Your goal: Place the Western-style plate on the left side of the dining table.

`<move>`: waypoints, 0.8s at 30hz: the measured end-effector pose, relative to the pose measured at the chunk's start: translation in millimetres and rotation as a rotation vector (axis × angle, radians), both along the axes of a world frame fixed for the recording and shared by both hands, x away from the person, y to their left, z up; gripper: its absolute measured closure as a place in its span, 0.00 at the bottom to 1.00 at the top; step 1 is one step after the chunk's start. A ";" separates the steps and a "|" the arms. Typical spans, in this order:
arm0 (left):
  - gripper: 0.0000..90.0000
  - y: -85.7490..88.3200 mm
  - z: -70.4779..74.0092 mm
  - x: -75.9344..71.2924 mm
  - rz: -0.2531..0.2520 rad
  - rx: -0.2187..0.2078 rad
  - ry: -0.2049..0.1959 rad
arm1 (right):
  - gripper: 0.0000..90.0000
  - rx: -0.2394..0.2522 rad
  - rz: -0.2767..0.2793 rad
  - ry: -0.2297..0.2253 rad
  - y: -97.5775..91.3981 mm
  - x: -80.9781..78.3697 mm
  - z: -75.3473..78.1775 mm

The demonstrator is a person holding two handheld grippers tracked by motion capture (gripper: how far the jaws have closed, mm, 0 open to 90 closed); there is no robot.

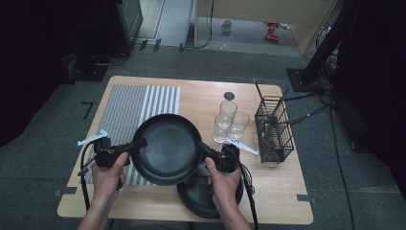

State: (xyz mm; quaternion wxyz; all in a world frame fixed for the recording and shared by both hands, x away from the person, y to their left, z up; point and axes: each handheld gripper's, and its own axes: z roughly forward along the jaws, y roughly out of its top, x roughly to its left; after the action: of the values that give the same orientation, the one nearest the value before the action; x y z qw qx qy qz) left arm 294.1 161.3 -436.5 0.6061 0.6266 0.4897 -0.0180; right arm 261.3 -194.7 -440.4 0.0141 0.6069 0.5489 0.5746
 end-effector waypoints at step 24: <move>0.85 45.0 -0.9 35.4 0.089 -0.017 0.005 | 0.94 -0.011 0.060 0.028 47.5 50.3 7.1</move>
State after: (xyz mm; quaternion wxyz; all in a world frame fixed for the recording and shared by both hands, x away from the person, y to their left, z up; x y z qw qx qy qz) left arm 329.5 206.3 -437.4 0.6101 0.5990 0.5186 0.0033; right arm 311.7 -147.2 -433.3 -0.0075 0.5980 0.5702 0.5632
